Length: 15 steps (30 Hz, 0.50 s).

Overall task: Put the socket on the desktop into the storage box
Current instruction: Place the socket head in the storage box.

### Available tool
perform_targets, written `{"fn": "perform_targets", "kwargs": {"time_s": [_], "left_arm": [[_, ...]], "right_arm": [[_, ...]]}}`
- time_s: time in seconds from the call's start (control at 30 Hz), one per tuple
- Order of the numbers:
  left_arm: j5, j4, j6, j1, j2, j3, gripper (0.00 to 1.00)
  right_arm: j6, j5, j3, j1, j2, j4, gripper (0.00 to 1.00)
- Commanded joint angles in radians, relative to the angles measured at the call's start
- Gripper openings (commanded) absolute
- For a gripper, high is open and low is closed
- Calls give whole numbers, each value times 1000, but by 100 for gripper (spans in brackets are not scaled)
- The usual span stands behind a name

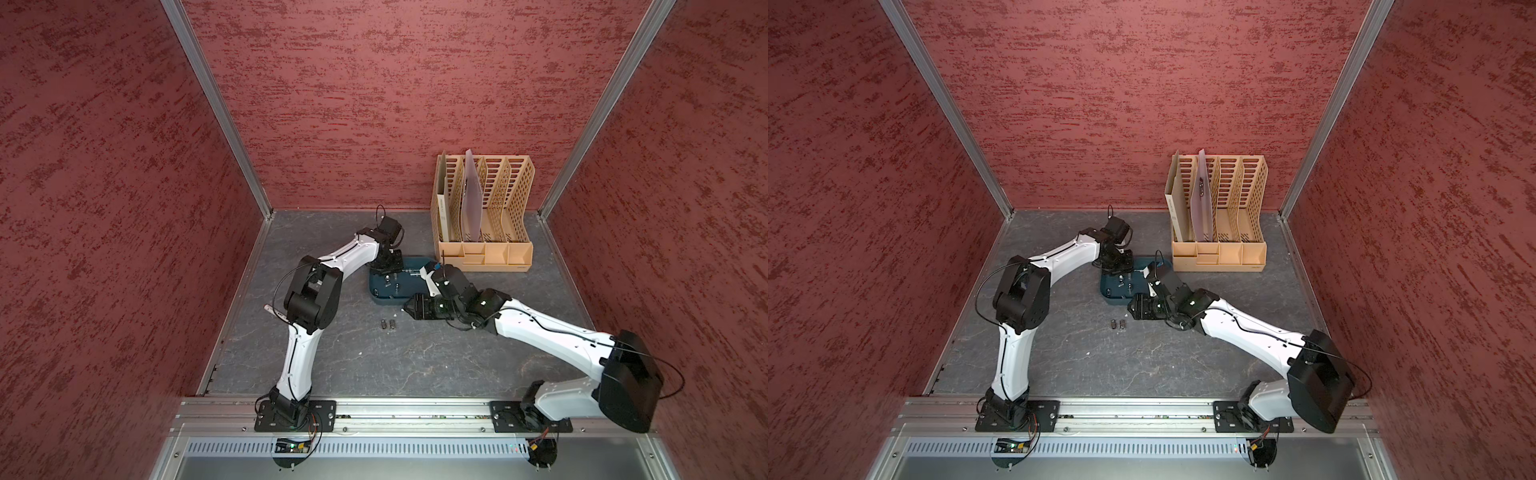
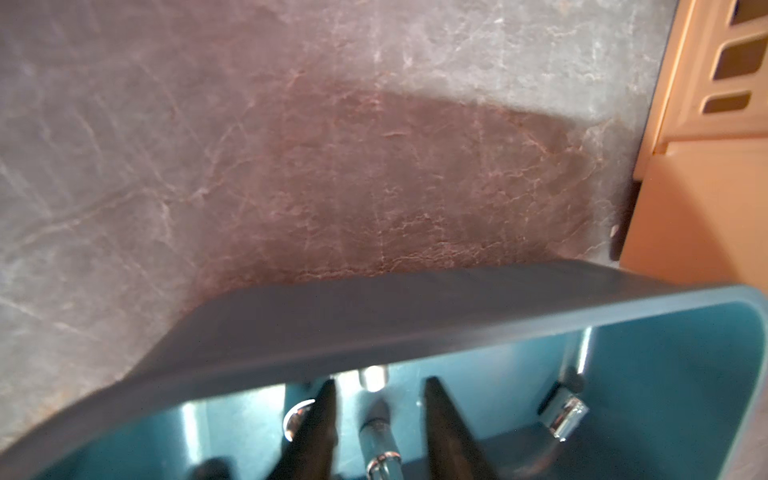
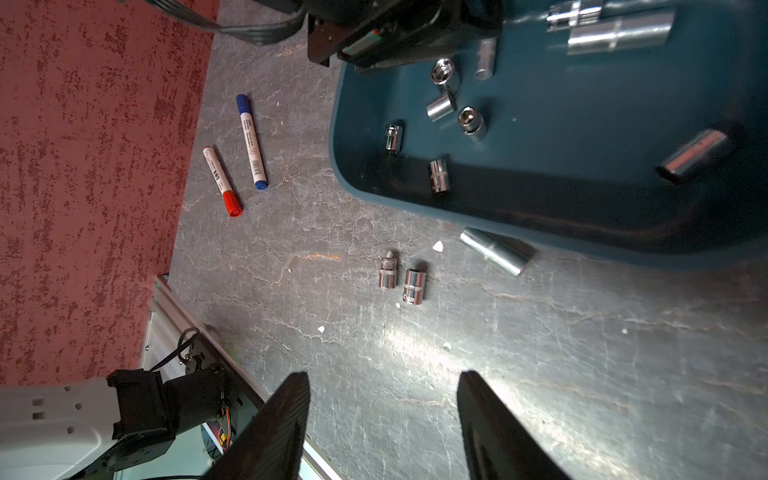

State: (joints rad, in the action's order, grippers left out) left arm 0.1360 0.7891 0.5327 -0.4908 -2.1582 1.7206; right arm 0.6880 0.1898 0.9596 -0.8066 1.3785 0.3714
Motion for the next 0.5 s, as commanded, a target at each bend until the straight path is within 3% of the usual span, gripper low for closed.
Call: {"fn": "perform_targets", "kwargs": {"time_s": [0.0, 0.23, 0.47], "left_arm": [[-6, -3, -13, 2, 41, 1, 48], [-13, -12, -13, 3, 137, -57, 51], [5, -56, 1, 2, 303, -203, 55]], "right_arm": [[7, -22, -14, 8, -9, 1, 63], [12, -24, -27, 9, -24, -5, 63], [11, -27, -21, 9, -26, 20, 64]]}}
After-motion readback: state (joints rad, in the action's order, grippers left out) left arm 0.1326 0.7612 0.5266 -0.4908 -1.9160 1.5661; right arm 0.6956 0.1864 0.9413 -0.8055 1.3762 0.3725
